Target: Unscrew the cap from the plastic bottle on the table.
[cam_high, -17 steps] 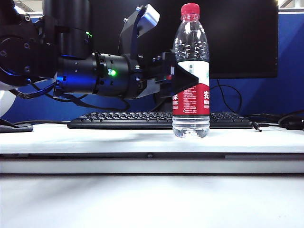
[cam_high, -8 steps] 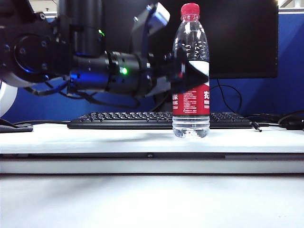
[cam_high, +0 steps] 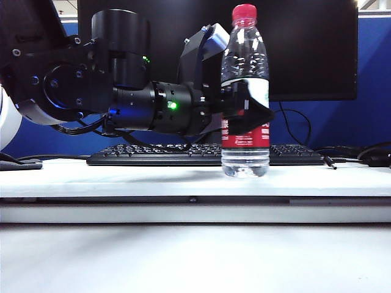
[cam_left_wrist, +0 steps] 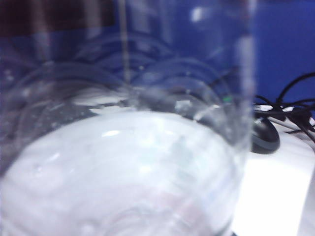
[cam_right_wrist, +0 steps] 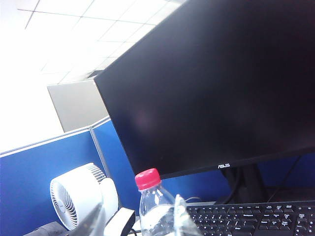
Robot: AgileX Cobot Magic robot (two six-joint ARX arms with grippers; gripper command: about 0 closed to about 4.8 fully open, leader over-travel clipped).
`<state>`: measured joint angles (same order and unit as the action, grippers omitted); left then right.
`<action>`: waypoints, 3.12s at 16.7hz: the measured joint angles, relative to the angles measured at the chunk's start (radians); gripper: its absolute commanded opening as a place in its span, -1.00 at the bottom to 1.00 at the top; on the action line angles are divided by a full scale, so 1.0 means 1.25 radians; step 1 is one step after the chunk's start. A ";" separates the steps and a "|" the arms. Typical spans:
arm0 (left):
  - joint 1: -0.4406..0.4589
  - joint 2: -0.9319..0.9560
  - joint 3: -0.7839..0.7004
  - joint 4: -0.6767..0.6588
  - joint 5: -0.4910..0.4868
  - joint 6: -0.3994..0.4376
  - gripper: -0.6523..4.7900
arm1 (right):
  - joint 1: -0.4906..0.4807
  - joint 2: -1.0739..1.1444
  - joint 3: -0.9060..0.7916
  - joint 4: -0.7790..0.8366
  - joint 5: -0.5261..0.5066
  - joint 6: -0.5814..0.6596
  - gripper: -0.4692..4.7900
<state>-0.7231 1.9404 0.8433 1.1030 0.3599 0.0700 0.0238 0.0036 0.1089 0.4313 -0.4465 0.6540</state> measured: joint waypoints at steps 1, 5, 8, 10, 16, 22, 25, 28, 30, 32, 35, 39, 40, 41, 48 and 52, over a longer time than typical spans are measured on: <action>-0.002 0.000 0.000 -0.001 0.000 0.001 0.59 | 0.000 0.000 0.000 -0.003 0.000 0.000 -0.13; -0.002 0.000 0.000 -0.003 0.000 0.002 0.58 | 0.000 0.000 0.002 -0.070 -0.009 0.000 -0.11; -0.002 0.000 0.000 -0.004 0.000 0.002 0.23 | 0.000 0.000 0.002 -0.152 -0.033 0.000 0.16; -0.002 0.000 0.000 -0.004 0.000 0.000 0.24 | 0.000 0.000 0.009 -0.152 -0.030 0.000 0.21; -0.002 0.000 0.000 -0.004 0.000 0.000 0.24 | 0.078 0.107 0.078 -0.170 -0.049 -0.011 0.38; -0.003 0.000 0.000 -0.004 -0.001 0.000 0.24 | 0.573 0.556 0.358 -0.232 0.460 -0.410 0.58; -0.003 0.000 0.000 -0.004 -0.001 -0.001 0.24 | 0.648 0.696 0.376 -0.038 0.642 -0.521 0.58; -0.003 0.000 0.000 -0.004 -0.001 -0.001 0.24 | 0.649 0.861 0.457 0.000 0.709 -0.489 0.29; -0.003 0.000 0.000 -0.003 -0.001 -0.001 0.24 | 0.650 0.920 0.509 0.016 0.752 -0.459 0.19; -0.003 0.000 0.000 -0.003 -0.001 -0.001 0.24 | 0.654 0.920 0.511 0.018 0.811 -0.430 0.19; -0.003 0.000 0.000 -0.003 -0.001 -0.001 0.24 | 0.655 0.942 0.512 0.018 0.815 -0.427 0.26; -0.003 0.000 0.000 -0.003 -0.001 -0.001 0.24 | 0.657 0.987 0.547 0.018 0.808 -0.418 0.16; -0.003 0.000 0.000 -0.003 -0.001 -0.002 0.24 | 0.657 0.994 0.556 0.015 0.810 -0.418 -0.02; -0.002 0.000 0.000 -0.003 -0.001 -0.003 0.24 | 0.654 0.999 0.564 -0.005 0.813 -0.418 -0.07; -0.002 0.000 0.000 -0.003 0.006 -0.004 0.24 | 0.653 1.004 0.565 -0.020 0.821 -0.425 -0.64; -0.002 0.000 0.000 -0.004 0.005 -0.005 0.24 | 0.644 0.997 0.567 -0.046 0.777 -0.426 -0.64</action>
<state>-0.7250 1.9404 0.8433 1.0985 0.3664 0.0631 0.8284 1.2499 0.8177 0.3737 0.5251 0.1215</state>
